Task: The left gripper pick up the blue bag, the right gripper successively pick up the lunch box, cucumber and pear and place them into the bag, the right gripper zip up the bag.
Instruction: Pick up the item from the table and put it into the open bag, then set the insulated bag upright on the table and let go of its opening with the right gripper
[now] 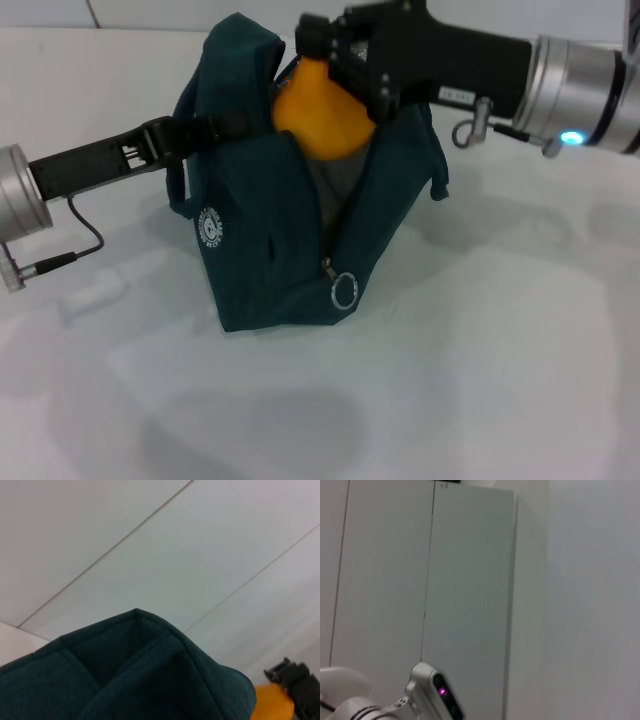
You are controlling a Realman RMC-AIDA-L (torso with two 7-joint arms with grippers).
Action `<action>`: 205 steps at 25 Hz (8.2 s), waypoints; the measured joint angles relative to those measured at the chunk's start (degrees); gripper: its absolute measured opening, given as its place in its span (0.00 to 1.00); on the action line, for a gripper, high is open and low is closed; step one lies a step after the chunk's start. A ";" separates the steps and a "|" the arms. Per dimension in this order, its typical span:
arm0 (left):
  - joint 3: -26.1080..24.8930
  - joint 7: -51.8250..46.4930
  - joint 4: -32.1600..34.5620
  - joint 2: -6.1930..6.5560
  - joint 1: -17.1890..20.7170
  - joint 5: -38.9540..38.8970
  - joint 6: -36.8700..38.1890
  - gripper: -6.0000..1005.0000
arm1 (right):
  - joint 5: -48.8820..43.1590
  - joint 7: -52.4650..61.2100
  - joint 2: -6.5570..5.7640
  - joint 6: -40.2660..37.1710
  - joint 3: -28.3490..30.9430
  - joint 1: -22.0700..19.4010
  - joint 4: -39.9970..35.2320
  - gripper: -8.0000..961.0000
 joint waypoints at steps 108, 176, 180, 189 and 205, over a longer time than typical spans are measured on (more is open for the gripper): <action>-0.26 -0.35 -0.17 -0.09 0.56 -0.54 0.09 0.05 | -7.43 1.40 0.00 25.26 4.46 -2.54 3.65 0.08; 27.93 13.81 -15.59 -0.31 -5.33 -22.08 -8.64 0.06 | -8.00 3.68 -3.80 9.68 14.13 -19.25 -10.22 0.10; 27.67 14.18 -15.37 -0.39 -4.29 -22.50 -8.64 0.06 | -8.13 3.08 -3.17 9.58 14.32 -19.18 -10.21 0.10; 27.98 14.23 -15.75 -0.54 -4.04 -22.77 -8.10 0.06 | -8.15 3.00 -2.98 9.09 14.48 -20.02 -10.09 0.11; 27.94 14.18 -16.22 -0.59 -4.00 -22.76 -8.08 0.06 | -8.14 -0.59 -1.88 8.52 14.57 -20.92 -10.11 0.12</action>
